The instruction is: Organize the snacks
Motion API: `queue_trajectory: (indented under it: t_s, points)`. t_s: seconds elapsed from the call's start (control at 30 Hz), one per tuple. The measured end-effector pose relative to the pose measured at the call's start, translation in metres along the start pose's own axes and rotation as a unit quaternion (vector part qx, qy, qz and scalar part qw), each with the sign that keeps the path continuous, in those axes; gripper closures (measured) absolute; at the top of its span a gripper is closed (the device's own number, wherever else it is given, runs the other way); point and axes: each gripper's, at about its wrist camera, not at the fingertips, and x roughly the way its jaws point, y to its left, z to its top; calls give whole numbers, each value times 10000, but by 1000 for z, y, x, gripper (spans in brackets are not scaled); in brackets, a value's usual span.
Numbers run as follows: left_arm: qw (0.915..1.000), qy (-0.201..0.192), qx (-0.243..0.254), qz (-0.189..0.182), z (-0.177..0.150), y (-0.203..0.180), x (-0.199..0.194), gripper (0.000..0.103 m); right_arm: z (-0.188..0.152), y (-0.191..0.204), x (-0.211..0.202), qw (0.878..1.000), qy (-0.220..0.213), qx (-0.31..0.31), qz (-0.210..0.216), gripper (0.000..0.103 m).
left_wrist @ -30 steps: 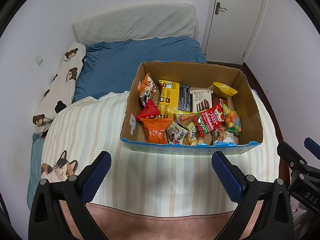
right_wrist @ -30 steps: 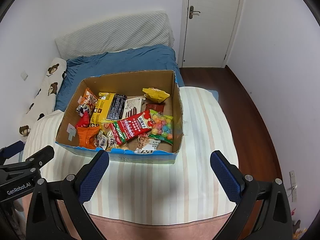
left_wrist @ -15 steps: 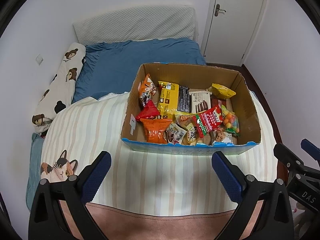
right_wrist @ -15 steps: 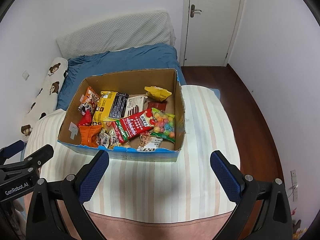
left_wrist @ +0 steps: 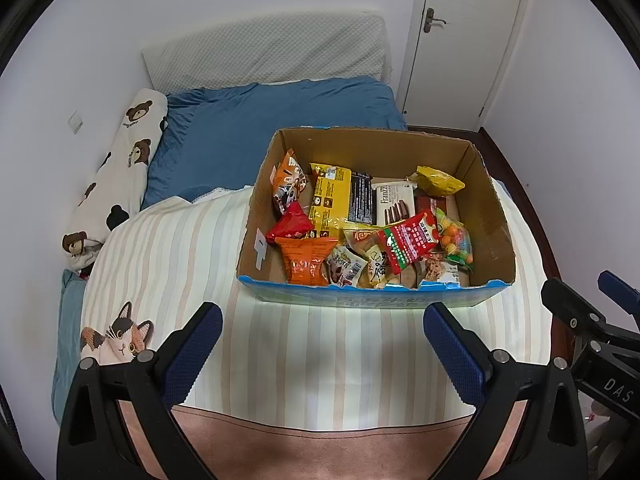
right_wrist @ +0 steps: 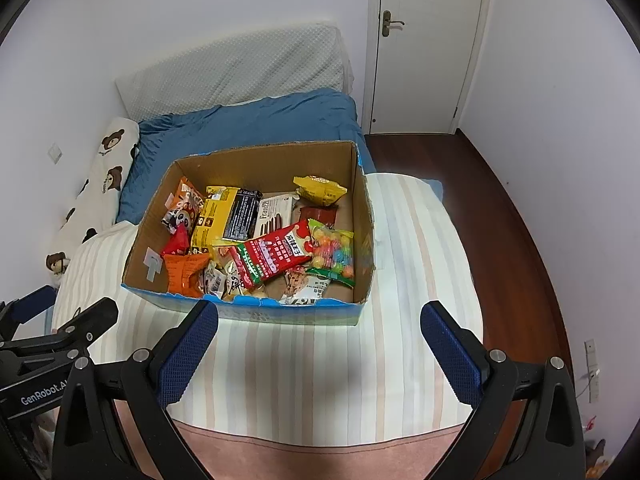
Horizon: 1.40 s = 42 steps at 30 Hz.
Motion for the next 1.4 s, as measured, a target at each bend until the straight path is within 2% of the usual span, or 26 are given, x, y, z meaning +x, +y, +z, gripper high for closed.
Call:
queue_trajectory:
  t_s: [1.4]
  points:
    - [9997, -224, -8, -9, 1, 4, -15, 0, 1, 6, -13, 9999, -117, 40, 65, 0]
